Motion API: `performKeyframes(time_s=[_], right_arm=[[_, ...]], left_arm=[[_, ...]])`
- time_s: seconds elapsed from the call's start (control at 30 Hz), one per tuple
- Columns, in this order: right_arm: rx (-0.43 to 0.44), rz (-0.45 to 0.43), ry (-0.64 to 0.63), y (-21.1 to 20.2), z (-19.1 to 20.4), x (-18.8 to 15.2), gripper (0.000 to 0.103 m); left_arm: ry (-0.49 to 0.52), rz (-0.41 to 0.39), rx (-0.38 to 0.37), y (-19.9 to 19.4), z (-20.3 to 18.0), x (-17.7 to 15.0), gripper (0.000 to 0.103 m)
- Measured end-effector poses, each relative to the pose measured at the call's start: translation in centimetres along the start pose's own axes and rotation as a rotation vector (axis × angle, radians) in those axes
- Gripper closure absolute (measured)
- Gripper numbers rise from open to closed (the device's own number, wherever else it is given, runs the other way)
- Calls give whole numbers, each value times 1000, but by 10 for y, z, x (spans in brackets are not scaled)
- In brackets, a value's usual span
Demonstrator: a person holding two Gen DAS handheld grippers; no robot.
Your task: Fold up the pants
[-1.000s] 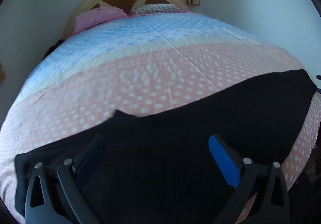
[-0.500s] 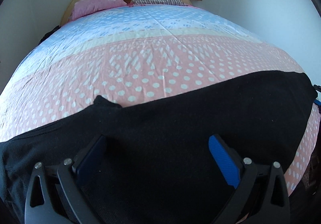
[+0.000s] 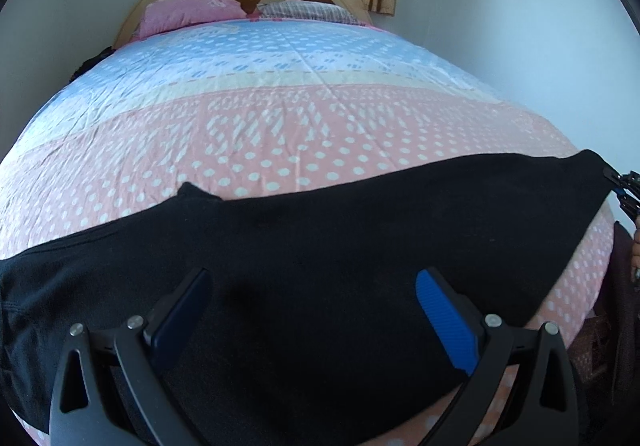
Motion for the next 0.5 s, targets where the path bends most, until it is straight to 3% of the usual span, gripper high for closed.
performKeyframes(time_s=[0.17,0.3,0.43,0.5], right_arm=[[47,-12,-255,-10,88,-21,87],[91,56,-466,9,149,-73,87],[92,151,-602,33,168,-121,87],[99,160,-629,36,165,-126,83]], left_arm=[[-36,3,-120,-3,-19,3,0],[-27,8,-178,-3,-36,5,0],[27,34,-201,3,-53,9,0],[41,42,-207,6,-59,12,0]])
Point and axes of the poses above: each gripper's, at about its wrist camera, not at the fingertips, and y roughly the way its jaws point, z to its left, x to its top, the point moved 8 cm from there along y, roughly the way its jaws point, and after that the axes turned 12 degrees about -x, right-handed, at the moved point
